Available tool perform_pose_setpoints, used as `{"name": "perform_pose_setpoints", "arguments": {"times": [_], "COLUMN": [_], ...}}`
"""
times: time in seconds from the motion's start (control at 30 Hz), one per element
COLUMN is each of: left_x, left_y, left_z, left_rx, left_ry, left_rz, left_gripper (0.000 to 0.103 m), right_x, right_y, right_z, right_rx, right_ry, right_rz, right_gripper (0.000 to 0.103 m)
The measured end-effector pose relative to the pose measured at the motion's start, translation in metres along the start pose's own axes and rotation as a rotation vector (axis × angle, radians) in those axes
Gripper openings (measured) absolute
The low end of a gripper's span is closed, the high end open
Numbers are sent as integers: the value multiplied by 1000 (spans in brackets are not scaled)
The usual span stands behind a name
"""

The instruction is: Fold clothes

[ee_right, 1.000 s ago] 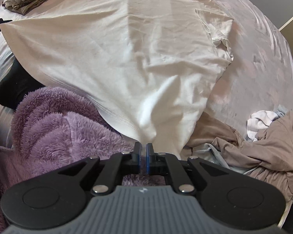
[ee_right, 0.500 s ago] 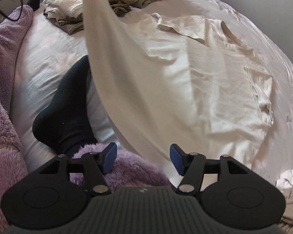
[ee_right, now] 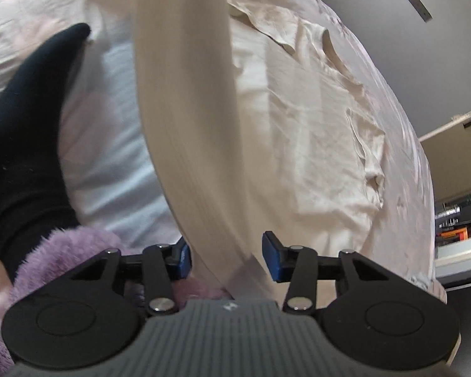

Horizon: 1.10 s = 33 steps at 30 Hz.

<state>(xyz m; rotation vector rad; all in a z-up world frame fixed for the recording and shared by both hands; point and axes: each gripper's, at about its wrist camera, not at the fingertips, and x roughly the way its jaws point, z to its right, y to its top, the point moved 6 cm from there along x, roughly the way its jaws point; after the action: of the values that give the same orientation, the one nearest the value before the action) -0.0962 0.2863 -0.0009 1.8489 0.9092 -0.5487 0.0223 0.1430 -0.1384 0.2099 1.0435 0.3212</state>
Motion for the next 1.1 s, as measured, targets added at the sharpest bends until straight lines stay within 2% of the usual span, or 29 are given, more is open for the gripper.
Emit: {"name": "perform_pose_setpoints", "arguments": {"times": [0.07, 0.1, 0.13, 0.17, 0.2, 0.3, 0.43, 0.57, 0.77, 0.97, 1.03, 1.1], "left_x": [-1, -2, -3, -4, -4, 0, 14, 39, 88, 142, 160, 180], "left_y": [-2, -3, -4, -5, -6, -13, -25, -41, -64, -66, -66, -68], "left_z": [-7, -12, -17, -21, -25, -35, -44, -55, -69, -88, -95, -102], "left_rx": [-28, -47, -67, -86, -101, -133, -159, -193, -253, -308, -332, -370], "left_ry": [6, 9, 11, 13, 13, 13, 36, 40, 17, 22, 30, 31], "left_rz": [4, 8, 12, 16, 16, 9, -20, -78, -175, -232, -246, -262], "left_gripper": [1, 1, 1, 1, 1, 1, 1, 1, 1, 1, 1, 1], "right_x": [4, 6, 8, 11, 12, 14, 15, 21, 40, 85, 100, 113], "right_y": [-9, -12, -15, -19, -23, -34, -52, -64, -51, -28, -22, -22], "right_z": [15, 21, 27, 33, 40, 62, 94, 138, 181, 210, 220, 230], "right_rx": [34, 38, 43, 31, 44, 102, 84, 182, 325, 421, 462, 522], "right_ry": [1, -6, -14, -38, -35, -3, -67, -48, 2, 13, 7, -19], "right_rz": [-30, -41, -53, -67, -73, -81, -119, -131, -62, -16, 4, 25], "right_gripper": [48, 44, 34, 6, 4, 4, 6, 6, 6, 8, 13, 39]}}
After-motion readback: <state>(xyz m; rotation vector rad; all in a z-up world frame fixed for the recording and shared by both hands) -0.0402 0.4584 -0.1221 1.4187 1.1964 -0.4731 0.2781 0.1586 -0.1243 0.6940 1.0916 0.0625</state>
